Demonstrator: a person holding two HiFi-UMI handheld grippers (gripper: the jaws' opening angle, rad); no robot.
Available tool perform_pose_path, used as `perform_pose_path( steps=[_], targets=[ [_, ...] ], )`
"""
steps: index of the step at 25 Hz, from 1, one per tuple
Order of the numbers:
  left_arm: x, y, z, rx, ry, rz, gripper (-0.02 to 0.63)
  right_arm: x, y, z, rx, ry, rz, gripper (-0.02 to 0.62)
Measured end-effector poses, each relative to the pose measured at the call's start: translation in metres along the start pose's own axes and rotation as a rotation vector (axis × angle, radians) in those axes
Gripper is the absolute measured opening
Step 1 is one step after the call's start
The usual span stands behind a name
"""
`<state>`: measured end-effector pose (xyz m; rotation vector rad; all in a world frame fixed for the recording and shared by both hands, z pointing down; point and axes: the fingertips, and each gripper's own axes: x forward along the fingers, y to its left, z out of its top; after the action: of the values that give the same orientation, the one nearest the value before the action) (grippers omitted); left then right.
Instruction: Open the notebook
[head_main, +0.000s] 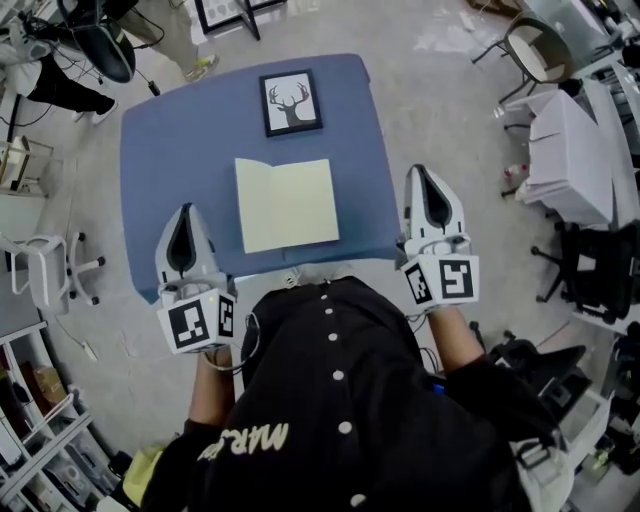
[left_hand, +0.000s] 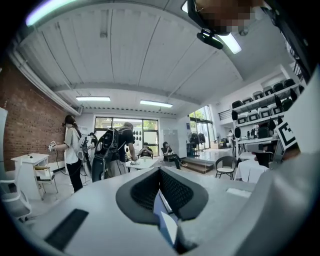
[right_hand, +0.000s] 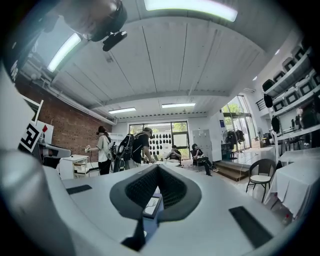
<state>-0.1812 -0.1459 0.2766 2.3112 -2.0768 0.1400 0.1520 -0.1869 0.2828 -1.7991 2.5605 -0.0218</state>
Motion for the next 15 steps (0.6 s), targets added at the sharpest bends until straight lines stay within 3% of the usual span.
perform_pose_path(
  steps=[15],
  targets=[
    [-0.003, -0.007, 0.018, 0.037, -0.042, 0.001, 0.003, -0.001, -0.003, 0.016, 0.001, -0.025, 0.007, 0.003]
  ],
)
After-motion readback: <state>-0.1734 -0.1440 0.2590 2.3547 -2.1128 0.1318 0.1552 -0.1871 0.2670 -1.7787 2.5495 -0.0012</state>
